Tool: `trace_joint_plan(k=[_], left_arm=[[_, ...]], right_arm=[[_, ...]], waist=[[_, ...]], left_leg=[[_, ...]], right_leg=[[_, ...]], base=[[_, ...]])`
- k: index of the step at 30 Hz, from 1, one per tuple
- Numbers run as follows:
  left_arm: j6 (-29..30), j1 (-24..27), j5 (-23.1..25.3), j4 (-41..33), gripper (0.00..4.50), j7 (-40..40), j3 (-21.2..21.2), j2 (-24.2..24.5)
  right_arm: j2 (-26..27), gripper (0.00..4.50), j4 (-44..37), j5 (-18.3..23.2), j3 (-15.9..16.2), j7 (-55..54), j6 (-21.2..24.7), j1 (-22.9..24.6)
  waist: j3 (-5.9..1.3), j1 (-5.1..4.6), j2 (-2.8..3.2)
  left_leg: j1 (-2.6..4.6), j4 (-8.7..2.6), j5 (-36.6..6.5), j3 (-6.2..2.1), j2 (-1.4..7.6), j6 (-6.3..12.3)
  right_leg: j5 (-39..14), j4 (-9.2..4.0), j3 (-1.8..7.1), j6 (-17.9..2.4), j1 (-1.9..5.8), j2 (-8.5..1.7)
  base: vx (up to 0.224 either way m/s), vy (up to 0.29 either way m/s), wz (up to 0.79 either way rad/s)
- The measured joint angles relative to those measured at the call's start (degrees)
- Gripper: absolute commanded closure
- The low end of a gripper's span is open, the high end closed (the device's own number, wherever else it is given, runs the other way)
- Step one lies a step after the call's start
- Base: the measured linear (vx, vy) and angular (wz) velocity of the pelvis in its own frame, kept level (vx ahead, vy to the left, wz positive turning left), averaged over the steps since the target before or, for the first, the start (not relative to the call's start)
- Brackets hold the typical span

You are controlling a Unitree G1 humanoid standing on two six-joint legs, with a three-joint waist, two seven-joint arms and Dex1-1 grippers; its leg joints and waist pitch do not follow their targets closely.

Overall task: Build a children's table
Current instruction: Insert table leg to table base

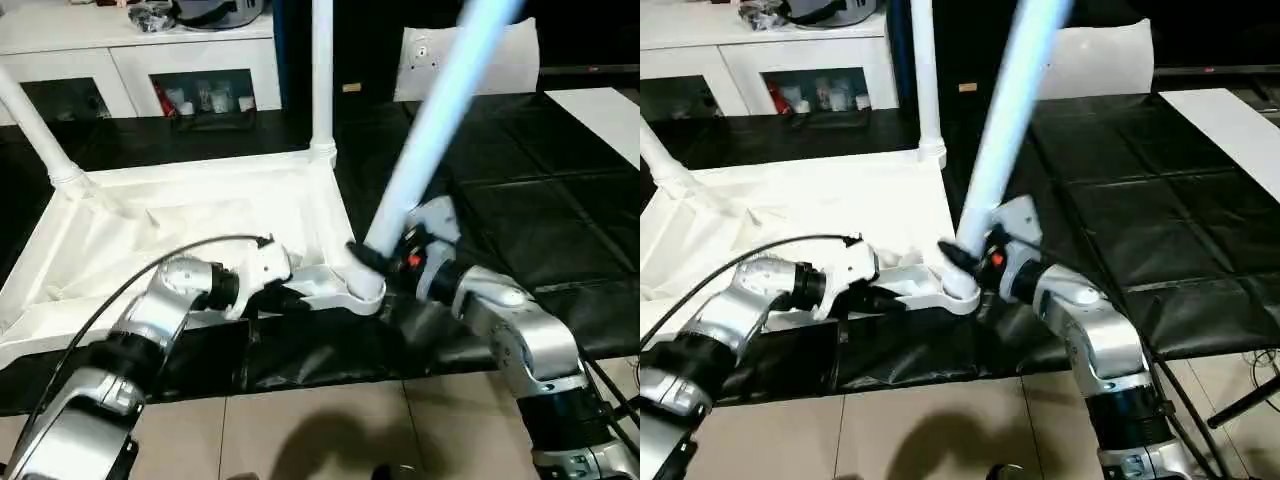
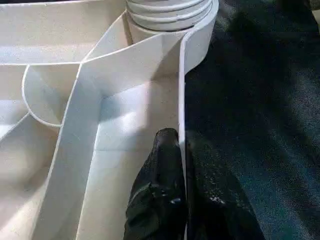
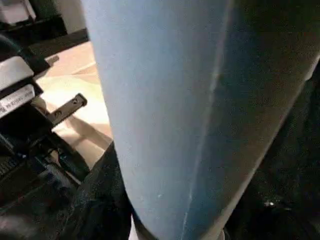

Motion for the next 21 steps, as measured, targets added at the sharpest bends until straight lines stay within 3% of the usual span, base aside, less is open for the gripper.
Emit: trace_joint_plan(k=[15,21], left_arm=[[1.5,0.8,0.0,-1.2,4.50,-1.3,0.6,0.7],[2.4,0.9,-0.3,-1.7,4.50,-1.8,0.7,0.6]], right_arm=[[0.4,2.61,6.2,-0.7,1.5,3.0,0.5,-4.9],[1.9,2.62,10.0,2.1,-1.4,3.3,0.5,-5.1]], waist=[[-0.14,-0.73,-0.24],[-0.18,-0.64,-0.24]], left_leg=[[0.04,-0.02,0.0,0.02,0.02,0.00],[0.03,-0.05,0.0,0.02,0.02,0.02]], right_leg=[[0.0,0.00,-0.01,0.0,-0.01,0.03],[-0.1,0.00,0.00,0.0,-0.01,0.02]], base=[[0.000,0.000,0.00],[0.000,0.000,0.00]])
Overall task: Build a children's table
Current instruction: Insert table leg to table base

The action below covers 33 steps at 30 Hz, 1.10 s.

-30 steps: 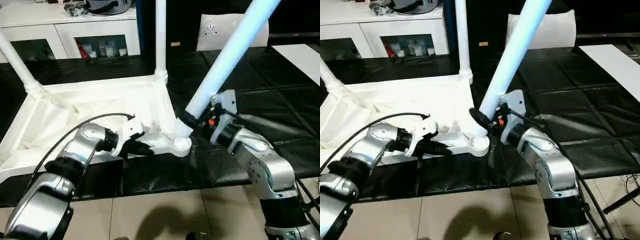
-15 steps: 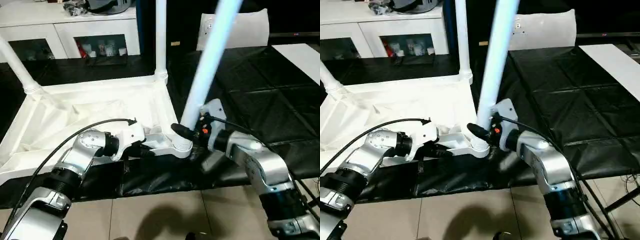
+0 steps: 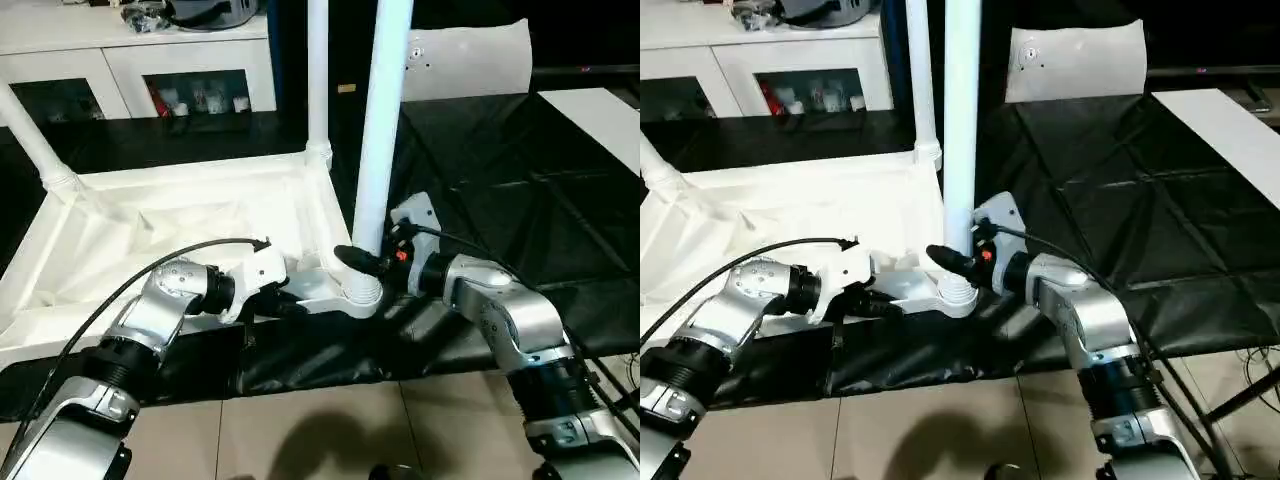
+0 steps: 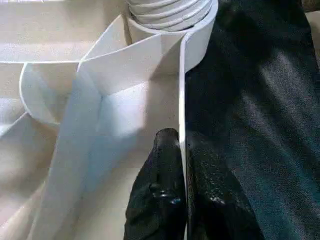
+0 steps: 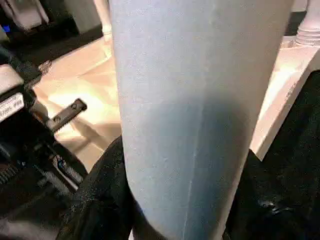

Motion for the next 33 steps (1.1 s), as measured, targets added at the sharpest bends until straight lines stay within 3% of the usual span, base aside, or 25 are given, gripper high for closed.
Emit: trace_joint_plan(k=[7,12,17,23,27,33], left_arm=[[0.4,0.6,-0.1,-0.3,4.50,-0.1,0.0,-0.8],[0.4,0.7,-0.3,0.5,4.50,0.2,0.1,-1.7],[0.2,0.6,-0.5,1.5,4.50,0.2,0.1,-2.1],[0.0,0.6,-0.5,1.5,4.50,-0.1,0.1,-1.7],[-1.8,0.2,0.4,1.8,4.50,-0.9,-0.6,-0.6],[-3.4,-1.0,1.7,2.9,4.50,-3.1,-1.5,0.4]], right_arm=[[0.7,2.62,-0.8,2.9,-3.4,0.6,-2.6,5.0],[2.5,2.62,-6.2,3.1,-4.5,-1.0,-10.8,14.3],[2.8,2.62,-8.5,1.2,-3.3,-1.7,-15.7,17.7],[1.1,2.62,-8.8,-3.1,-0.2,-1.4,-19.0,17.2],[-1.8,2.62,-6.9,-6.0,3.3,2.1,-19.9,13.4],[-4.4,2.62,-1.6,-6.9,5.6,9.7,-19.9,7.8]], waist=[[-0.59,0.59,0.49],[-0.97,0.78,0.95],[-1.09,0.59,1.13],[-1.10,0.38,1.12],[-1.14,-0.09,0.85],[-1.41,-0.92,0.33]], left_leg=[[0.00,-0.03,-0.2,0.01,0.00,0.08],[0.02,-0.04,-0.3,0.03,-0.03,0.14],[0.16,-0.02,-0.3,0.00,-0.15,0.12],[0.19,0.00,-0.3,-0.04,-0.24,0.13],[0.19,0.00,-0.3,-0.09,-0.16,0.13],[0.13,-0.03,-0.3,-0.16,-0.10,0.12]], right_leg=[[-0.2,0.01,0.00,0.0,0.01,-0.01],[-0.4,0.01,0.00,0.1,0.05,-0.04],[-0.4,0.02,-0.01,0.1,0.16,-0.11],[-0.4,-0.01,0.01,0.1,0.24,-0.14],[-0.4,-0.01,-0.05,0.1,0.24,-0.04],[-0.4,-0.01,-0.11,0.1,0.24,-0.02]], base=[[0.000,0.000,0.00],[0.000,0.000,0.00],[0.000,0.000,0.00],[0.000,0.000,0.00],[0.000,0.000,0.00],[0.000,0.000,0.00]])
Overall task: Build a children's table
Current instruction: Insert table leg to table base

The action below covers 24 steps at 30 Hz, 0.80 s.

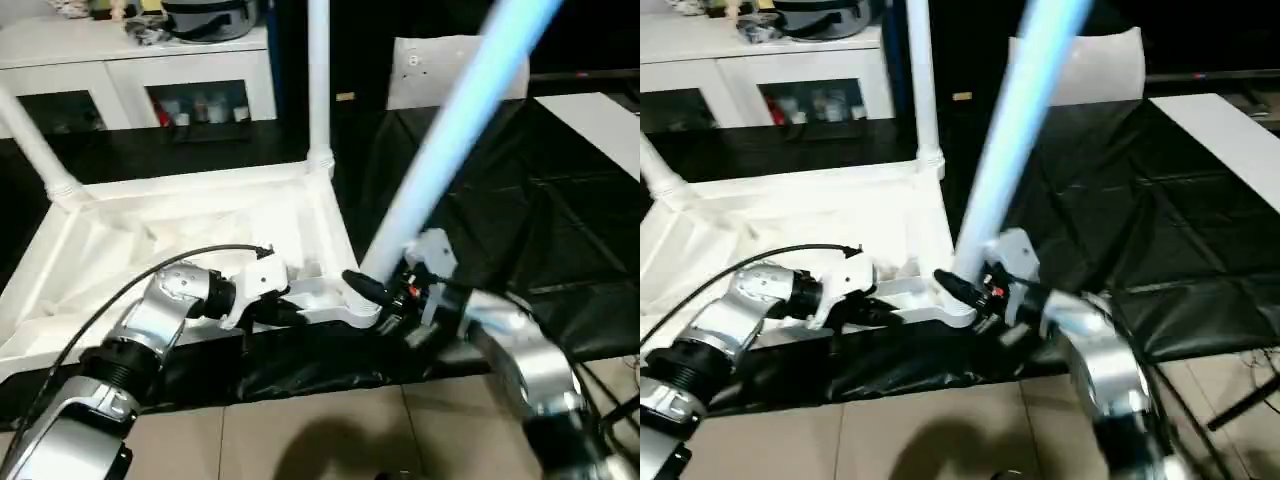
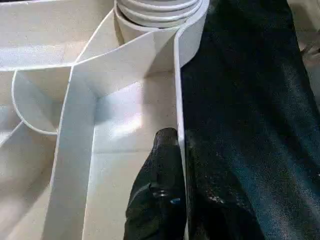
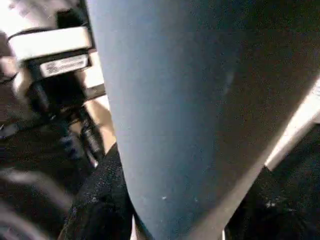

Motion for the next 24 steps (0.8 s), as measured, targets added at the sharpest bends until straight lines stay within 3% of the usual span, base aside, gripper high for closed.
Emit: trace_joint_plan(k=[9,14,24], left_arm=[[-4.3,-3.1,2.1,3.6,4.50,-4.3,-2.5,1.0],[-6.3,-5.4,3.4,6.8,4.50,-5.2,-4.1,0.5],[-10.0,-8.5,5.1,11.3,4.50,-6.4,-4.9,0.0]], right_arm=[[-1.1,2.62,1.3,0.5,1.4,7.9,0.2,-1.4],[-1.3,2.62,1.6,0.4,1.8,9.2,0.2,-1.3],[-0.7,2.62,0.9,0.3,1.8,9.9,0.2,-0.9]], waist=[[-0.20,0.70,-0.92],[-0.09,1.07,-0.99],[-0.06,0.93,-0.98]], left_leg=[[0.21,-0.01,0.0,-0.02,0.03,-0.01],[0.91,-0.16,0.0,-0.09,0.02,-0.02],[0.88,-0.41,-0.1,-0.14,0.01,0.05]], right_leg=[[0.0,-0.01,-0.01,0.0,0.21,0.00],[0.0,-0.40,-0.20,0.0,0.94,0.01],[0.0,-0.79,-0.29,0.0,1.11,0.02]], base=[[0.000,0.000,0.00],[0.000,0.000,0.00],[0.000,0.000,0.00]])
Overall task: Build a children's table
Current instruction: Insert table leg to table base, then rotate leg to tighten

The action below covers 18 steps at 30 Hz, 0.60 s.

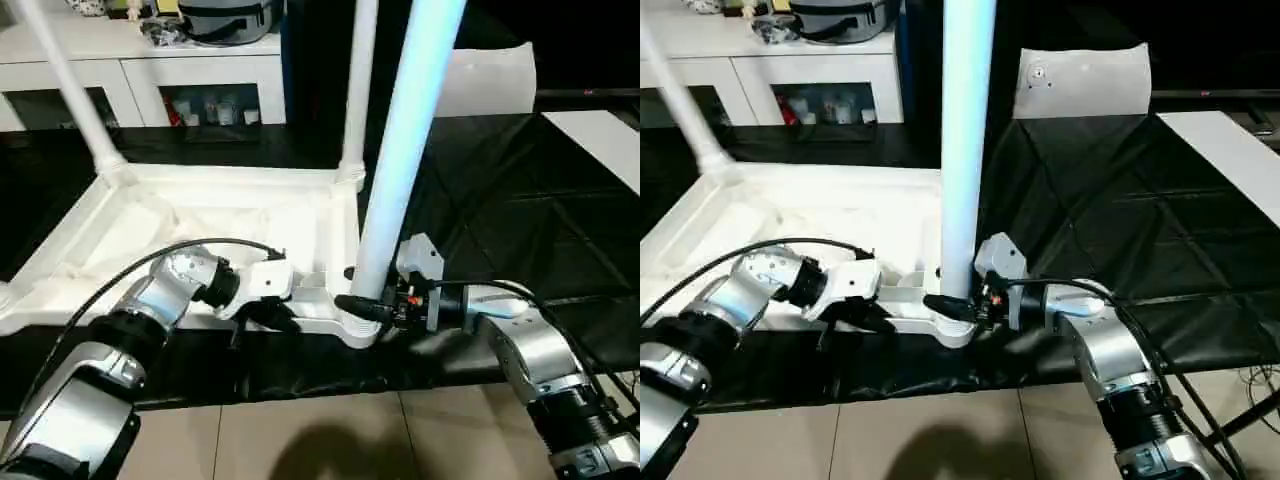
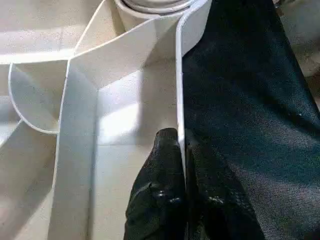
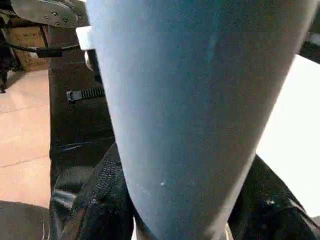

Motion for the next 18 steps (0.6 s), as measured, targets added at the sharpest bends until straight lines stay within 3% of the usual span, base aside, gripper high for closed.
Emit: trace_joint_plan(k=[5,8,11,14,16,18], left_arm=[[-0.3,-0.1,-0.1,0.7,4.50,0.0,0.1,0.1],[2.3,0.6,-0.5,0.0,4.50,0.3,1.3,0.5],[8.1,3.5,-1.2,-4.4,4.50,2.5,4.0,1.4],[14.8,7.7,-1.8,-12.3,4.50,6.8,6.6,1.4],[17.9,8.7,-2.6,-14.7,4.50,8.5,7.3,1.1],[21.1,10.8,-3.3,-18.4,4.50,11.0,8.6,0.1]], right_arm=[[0.6,2.62,0.4,-0.2,0.0,-0.3,-0.1,-0.1],[2.7,2.62,1.5,-0.9,-0.1,-2.9,-1.3,-0.3],[6.6,2.62,3.4,-1.5,-0.9,-9.1,-3.1,-0.4],[9.1,2.62,4.9,-2.5,-2.2,-15.1,-3.8,-0.9],[9.6,2.62,5.6,-3.0,-2.9,-17.7,-4.0,-1.5],[10.5,2.62,6.6,-3.5,-3.6,-20.0,-4.0,-2.3]], waist=[[0.00,-0.26,0.04],[0.07,-1.00,0.21],[0.38,-2.12,0.68],[0.81,-3.72,0.96],[1.28,-4.85,1.07],[1.52,-5.89,1.10]], left_leg=[[0.06,-0.06,0.0,0.00,-0.01,0.00],[0.08,-0.05,0.0,-0.01,-0.01,0.00],[0.01,-0.01,0.0,-0.07,-0.04,0.00],[-0.12,0.05,0.0,-0.49,0.18,0.00],[-0.32,0.12,0.0,-1.06,0.25,0.01],[-0.05,0.10,0.0,-1.20,0.22,0.02]], right_leg=[[0.0,0.00,-0.01,0.0,0.01,0.01],[0.0,0.00,-0.04,0.0,0.03,0.00],[0.0,-0.19,-0.35,0.0,0.00,-0.12],[0.0,-1.07,-1.25,0.0,0.08,-0.19],[0.0,-1.52,-1.48,0.0,0.44,-0.17],[0.0,-1.83,-1.54,0.0,0.67,-0.16]], base=[[0.000,0.000,0.00],[0.000,0.000,0.00],[0.000,0.000,0.00],[0.000,0.000,0.00],[0.000,0.000,0.00],[0.000,0.000,0.00]])
